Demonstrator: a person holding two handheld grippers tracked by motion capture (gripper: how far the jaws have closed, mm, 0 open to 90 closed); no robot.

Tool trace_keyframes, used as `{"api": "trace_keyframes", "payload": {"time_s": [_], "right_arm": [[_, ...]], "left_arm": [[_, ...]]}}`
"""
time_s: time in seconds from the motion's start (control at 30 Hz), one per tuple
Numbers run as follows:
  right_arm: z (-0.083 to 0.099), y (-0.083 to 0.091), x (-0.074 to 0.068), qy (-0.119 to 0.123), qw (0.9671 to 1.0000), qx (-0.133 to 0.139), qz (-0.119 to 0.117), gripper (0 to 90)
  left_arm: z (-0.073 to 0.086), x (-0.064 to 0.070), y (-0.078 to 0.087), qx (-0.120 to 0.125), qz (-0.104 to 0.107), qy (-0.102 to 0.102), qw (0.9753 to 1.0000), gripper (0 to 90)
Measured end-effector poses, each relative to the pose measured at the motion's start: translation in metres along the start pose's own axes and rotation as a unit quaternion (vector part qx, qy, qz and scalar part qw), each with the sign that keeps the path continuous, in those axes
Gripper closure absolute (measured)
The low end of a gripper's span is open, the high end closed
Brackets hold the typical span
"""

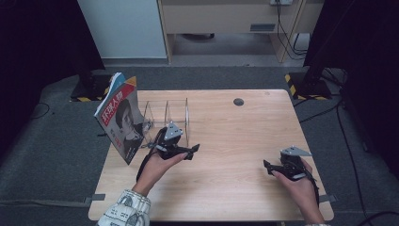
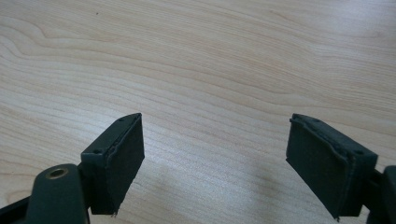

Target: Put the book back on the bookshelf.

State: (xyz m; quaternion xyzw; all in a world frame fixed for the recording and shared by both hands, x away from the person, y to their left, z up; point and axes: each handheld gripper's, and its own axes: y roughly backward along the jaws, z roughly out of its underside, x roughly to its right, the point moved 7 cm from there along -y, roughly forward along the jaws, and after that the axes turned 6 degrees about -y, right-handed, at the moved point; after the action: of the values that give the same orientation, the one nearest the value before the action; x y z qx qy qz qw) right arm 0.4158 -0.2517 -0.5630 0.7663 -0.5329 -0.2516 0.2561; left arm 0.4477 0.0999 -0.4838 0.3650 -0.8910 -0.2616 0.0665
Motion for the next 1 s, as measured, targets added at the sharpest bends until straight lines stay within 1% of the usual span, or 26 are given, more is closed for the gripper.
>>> {"api": "trace_keyframes", "payload": {"time_s": [0.2, 0.27, 0.33, 0.4, 0.47, 0.5, 0.6, 0.73, 0.8, 0.9, 1.0], "right_arm": [[-0.002, 0.002, 0.001, 0.004, 1.0000, 0.004, 0.004, 19.5], [-0.002, 0.001, 0.000, 0.003, 1.0000, 0.001, 0.005, 19.5], [-0.001, 0.001, 0.000, 0.007, 1.0000, 0.001, 0.006, 19.4], [-0.001, 0.002, 0.000, 0.004, 1.0000, 0.000, 0.007, 19.4], [0.000, 0.002, 0.002, 0.001, 1.0000, -0.001, 0.008, 19.4], [0.000, 0.002, 0.003, 0.004, 1.0000, -0.001, 0.009, 19.4], [0.001, 0.002, 0.004, 0.000, 0.9999, -0.002, 0.010, 18.9], [0.000, 0.002, 0.004, -0.003, 0.9999, -0.002, 0.010, 18.9], [0.000, 0.002, 0.004, 0.000, 0.9999, -0.003, 0.010, 18.9], [0.001, 0.002, 0.004, 0.002, 0.9999, -0.002, 0.010, 18.8], [0.000, 0.002, 0.004, -0.001, 0.9999, -0.001, 0.011, 18.8]], "left_arm": [[0.003, 0.007, -0.005, -0.004, 0.007, -0.009, 0.9999, 6.2], [0.005, 0.010, -0.008, -0.011, 0.014, -0.011, 0.9998, 6.3], [0.007, 0.013, -0.013, -0.020, 0.020, -0.017, 0.9995, 6.3], [0.009, 0.017, -0.019, -0.028, 0.024, -0.021, 0.9991, 6.2], [0.012, 0.022, -0.025, -0.035, 0.030, -0.021, 0.9987, 6.3], [0.013, 0.024, -0.029, -0.040, 0.032, -0.022, 0.9984, 6.2], [0.018, 0.032, -0.040, -0.052, 0.041, -0.026, 0.9975, 6.2], [0.023, 0.044, -0.052, -0.071, 0.052, -0.038, 0.9954, 6.3], [0.026, 0.049, -0.058, -0.078, 0.057, -0.045, 0.9943, 6.2], [0.030, 0.053, -0.064, -0.086, 0.061, -0.046, 0.9934, 5.9], [0.034, 0.055, -0.069, -0.097, 0.058, -0.047, 0.9924, 5.8]]}}
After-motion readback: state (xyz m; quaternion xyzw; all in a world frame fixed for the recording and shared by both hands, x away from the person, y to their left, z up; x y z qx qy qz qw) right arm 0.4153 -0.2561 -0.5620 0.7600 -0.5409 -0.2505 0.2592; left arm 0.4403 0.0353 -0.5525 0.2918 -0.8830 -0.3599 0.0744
